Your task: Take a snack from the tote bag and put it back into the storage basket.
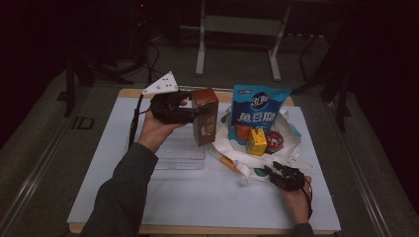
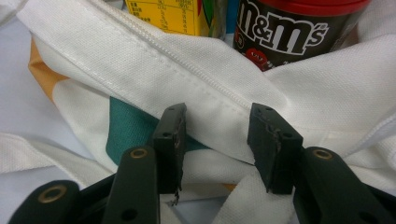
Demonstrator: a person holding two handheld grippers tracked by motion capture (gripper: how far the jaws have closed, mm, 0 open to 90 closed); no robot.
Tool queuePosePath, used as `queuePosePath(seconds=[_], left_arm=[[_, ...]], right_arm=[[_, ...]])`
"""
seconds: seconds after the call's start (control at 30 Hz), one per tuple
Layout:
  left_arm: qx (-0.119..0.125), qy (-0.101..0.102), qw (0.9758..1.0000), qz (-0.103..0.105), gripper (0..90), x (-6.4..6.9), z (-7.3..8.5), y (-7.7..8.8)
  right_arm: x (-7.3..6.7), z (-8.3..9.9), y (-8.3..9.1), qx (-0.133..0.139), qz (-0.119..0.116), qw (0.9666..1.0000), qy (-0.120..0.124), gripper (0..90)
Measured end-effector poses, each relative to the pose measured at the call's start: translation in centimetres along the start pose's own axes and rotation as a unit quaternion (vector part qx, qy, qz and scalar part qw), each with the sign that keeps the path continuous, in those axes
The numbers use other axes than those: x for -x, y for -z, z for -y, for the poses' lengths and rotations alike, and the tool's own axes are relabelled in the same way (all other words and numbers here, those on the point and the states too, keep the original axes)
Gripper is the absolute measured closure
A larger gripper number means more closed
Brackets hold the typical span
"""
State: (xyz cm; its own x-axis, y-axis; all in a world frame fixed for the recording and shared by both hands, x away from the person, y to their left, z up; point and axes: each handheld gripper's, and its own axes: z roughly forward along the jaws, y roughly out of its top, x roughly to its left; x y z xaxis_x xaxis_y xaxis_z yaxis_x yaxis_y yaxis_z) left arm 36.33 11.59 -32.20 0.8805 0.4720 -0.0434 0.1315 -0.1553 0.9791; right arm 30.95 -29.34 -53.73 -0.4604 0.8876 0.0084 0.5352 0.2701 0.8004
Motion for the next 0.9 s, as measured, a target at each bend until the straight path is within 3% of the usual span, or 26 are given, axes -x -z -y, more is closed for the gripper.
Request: queuePosePath(seconds=[0.17,0.47,0.9], left_arm=[[-0.014,0.001,0.9998,-0.017,42.1,-0.5,0.7,0.9],[-0.017,0.006,0.9991,-0.039,42.3,-1.7,1.3,3.1],[-0.025,0.008,0.9989,-0.038,42.3,-3.1,2.8,5.8]], right_arm=[[0.0,0.0,0.0,0.001,-0.002,1.0000,-0.002,56.7],[0.3,0.1,0.1,0.007,-0.011,0.9998,-0.011,55.4],[0.3,0.1,0.1,0.006,-0.018,0.9998,-0.011,53.5]])
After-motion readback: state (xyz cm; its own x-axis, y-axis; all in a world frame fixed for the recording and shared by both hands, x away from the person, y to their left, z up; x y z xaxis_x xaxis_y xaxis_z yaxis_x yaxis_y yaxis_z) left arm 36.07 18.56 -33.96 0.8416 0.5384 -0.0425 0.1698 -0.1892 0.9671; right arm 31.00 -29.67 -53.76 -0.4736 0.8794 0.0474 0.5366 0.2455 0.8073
